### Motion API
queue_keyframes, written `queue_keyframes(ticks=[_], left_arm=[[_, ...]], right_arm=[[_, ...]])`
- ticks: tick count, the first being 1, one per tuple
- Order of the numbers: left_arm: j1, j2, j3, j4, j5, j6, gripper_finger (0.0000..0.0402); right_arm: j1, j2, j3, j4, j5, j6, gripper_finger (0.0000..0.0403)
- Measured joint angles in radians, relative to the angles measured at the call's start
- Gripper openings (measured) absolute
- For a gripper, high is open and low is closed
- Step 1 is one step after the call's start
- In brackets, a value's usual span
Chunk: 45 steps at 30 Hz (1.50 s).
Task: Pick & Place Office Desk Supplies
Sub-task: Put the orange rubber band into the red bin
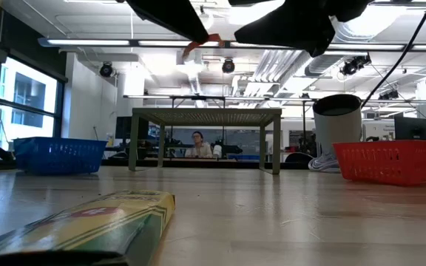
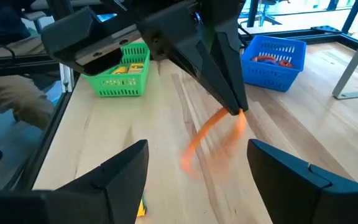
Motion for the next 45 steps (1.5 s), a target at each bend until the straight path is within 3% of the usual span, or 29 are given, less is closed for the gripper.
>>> queue_keyframes(ticks=[13,20,32,37,45], left_arm=[[0.0,0.0,0.0,-0.003,0.0,-0.006,0.0],[0.0,0.0,0.0,0.016,0.001,-0.009,0.0],[0.0,0.0,0.0,0.021,0.02,-0.008,0.0],[0.0,0.0,0.0,0.021,0.02,-0.008,0.0],[0.0,0.0,0.0,0.021,0.024,-0.008,0.0]], right_arm=[[0.004,-0.001,0.0,0.014,0.108,-0.025,0.0262],[-0.02,0.024,0.0,0.015,0.112,0.036,0.0262],[-0.056,0.063,0.0,0.047,0.03,0.08,0.0258],[-0.057,0.064,0.0,0.051,0.021,0.074,0.0218],[-0.072,0.064,0.0,0.038,-0.03,0.072,0.0095]])
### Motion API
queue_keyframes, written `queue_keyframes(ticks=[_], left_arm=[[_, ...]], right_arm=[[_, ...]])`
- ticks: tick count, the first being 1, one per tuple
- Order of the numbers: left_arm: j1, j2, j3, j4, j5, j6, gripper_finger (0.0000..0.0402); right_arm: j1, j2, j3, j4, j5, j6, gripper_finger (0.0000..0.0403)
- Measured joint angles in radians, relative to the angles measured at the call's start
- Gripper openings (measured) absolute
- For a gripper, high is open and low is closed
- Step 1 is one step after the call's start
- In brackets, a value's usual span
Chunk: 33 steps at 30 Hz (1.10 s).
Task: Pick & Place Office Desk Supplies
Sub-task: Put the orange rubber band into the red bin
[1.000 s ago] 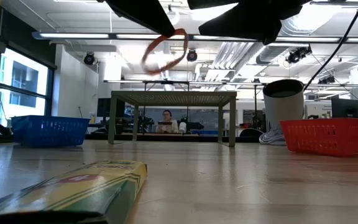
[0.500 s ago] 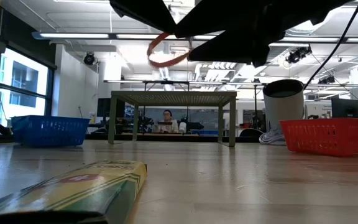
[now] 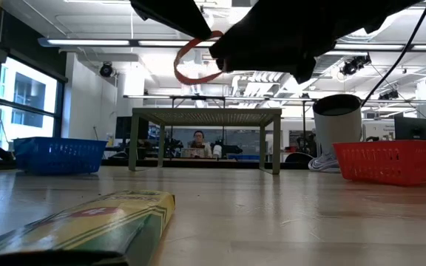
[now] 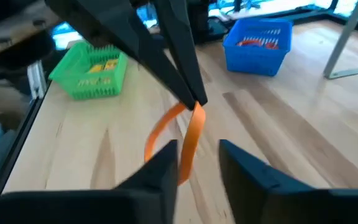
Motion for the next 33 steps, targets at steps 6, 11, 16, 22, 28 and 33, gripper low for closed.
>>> queue_keyframes(ticks=[6,11,16,22,28,33], left_arm=[[0.0,0.0,0.0,0.0,0.008,0.01,0.0],[0.0,0.0,0.0,0.0,0.008,0.01,0.0],[0.0,0.0,0.0,0.0,0.009,0.01,0.0],[0.0,0.0,0.0,-0.001,0.01,0.01,0.0],[-0.004,0.0,0.0,0.0,0.009,0.053,0.0],[-0.005,0.0,0.0,0.003,0.009,0.072,0.0002]], right_arm=[[-0.005,0.0,0.0,-0.011,-0.05,-0.002,0.0008],[-0.005,0.0,0.0,-0.01,-0.05,-0.008,0.0003],[-0.005,0.0,0.0,-0.01,-0.05,-0.009,0.0003],[-0.005,0.0,0.0,-0.01,-0.05,-0.009,0.0003],[-0.002,0.0,0.0,-0.01,-0.05,-0.017,0.0003],[-0.002,0.0,0.0,-0.01,-0.05,-0.019,0.0003]])
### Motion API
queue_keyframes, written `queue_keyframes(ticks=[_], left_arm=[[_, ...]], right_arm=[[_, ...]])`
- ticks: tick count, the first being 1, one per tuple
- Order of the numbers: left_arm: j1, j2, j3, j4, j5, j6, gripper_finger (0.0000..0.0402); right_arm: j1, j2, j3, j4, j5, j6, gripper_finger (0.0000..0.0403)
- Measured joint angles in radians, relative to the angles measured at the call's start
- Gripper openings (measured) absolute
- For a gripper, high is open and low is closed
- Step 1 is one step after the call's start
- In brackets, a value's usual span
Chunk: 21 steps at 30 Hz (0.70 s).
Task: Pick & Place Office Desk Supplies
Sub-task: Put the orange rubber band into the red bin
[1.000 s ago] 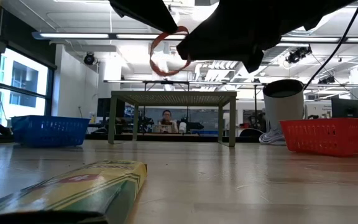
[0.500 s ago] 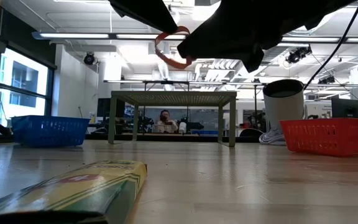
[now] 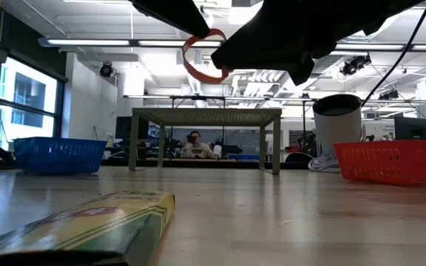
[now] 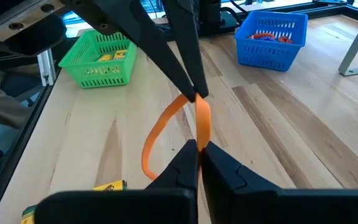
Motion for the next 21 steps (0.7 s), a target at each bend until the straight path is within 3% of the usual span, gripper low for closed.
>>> queue_keyframes(ticks=[7,21], left_arm=[[-0.004,0.0,0.0,0.0,0.0,0.006,0.0031],[-0.019,0.0,0.0,0.015,-0.005,0.051,0.0153]], right_arm=[[0.0,0.0,0.0,0.0,0.0,0.0,0.0003],[0.002,0.0,0.0,-0.035,0.0,-0.004,0.0003]])
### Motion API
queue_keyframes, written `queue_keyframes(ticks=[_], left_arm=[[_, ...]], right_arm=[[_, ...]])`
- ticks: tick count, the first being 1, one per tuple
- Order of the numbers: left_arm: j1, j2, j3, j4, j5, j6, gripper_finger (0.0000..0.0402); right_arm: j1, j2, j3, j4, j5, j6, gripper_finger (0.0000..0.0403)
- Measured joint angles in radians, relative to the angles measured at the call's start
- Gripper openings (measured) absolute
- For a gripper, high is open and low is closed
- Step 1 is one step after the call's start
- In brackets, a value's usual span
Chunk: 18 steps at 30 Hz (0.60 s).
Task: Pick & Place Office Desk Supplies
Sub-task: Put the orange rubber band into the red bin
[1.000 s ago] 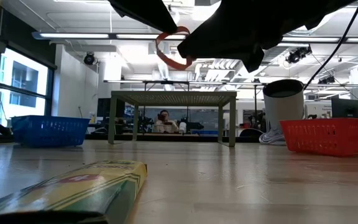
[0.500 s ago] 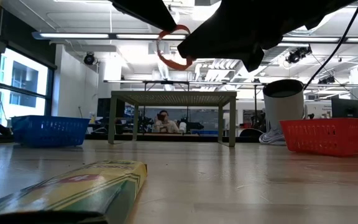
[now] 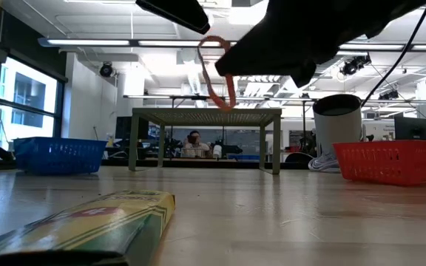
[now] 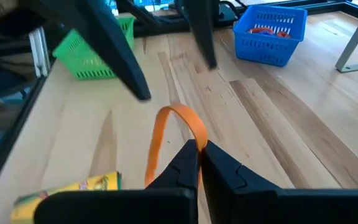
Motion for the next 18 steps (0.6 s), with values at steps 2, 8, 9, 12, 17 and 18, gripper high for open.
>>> queue_keyframes(ticks=[2,8,9,12,17,18], left_arm=[[0.0,0.0,0.0,0.003,-0.013,0.0,0.0158],[0.0,0.0,0.0,0.005,-0.03,-0.002,0.016],[0.0,0.0,0.0,0.005,-0.031,-0.003,0.016],[-0.007,0.0,0.0,0.005,-0.03,-0.004,0.016],[-0.021,0.0,0.0,0.005,-0.03,-0.008,0.016],[-0.024,0.0,0.0,0.004,-0.03,-0.01,0.016]], right_arm=[[0.003,0.0,0.0,-0.021,0.002,-0.003,0.0003],[0.026,-0.023,0.0,-0.135,0.07,-0.002,0.0003],[0.034,-0.031,-0.001,-0.173,0.091,0.002,0.0003],[0.059,-0.067,-0.001,-0.278,0.152,0.034,0.0003],[0.118,-0.158,0.0,-0.492,0.262,0.155,0.0003],[0.135,-0.177,-0.001,-0.545,0.288,0.186,0.0003]])
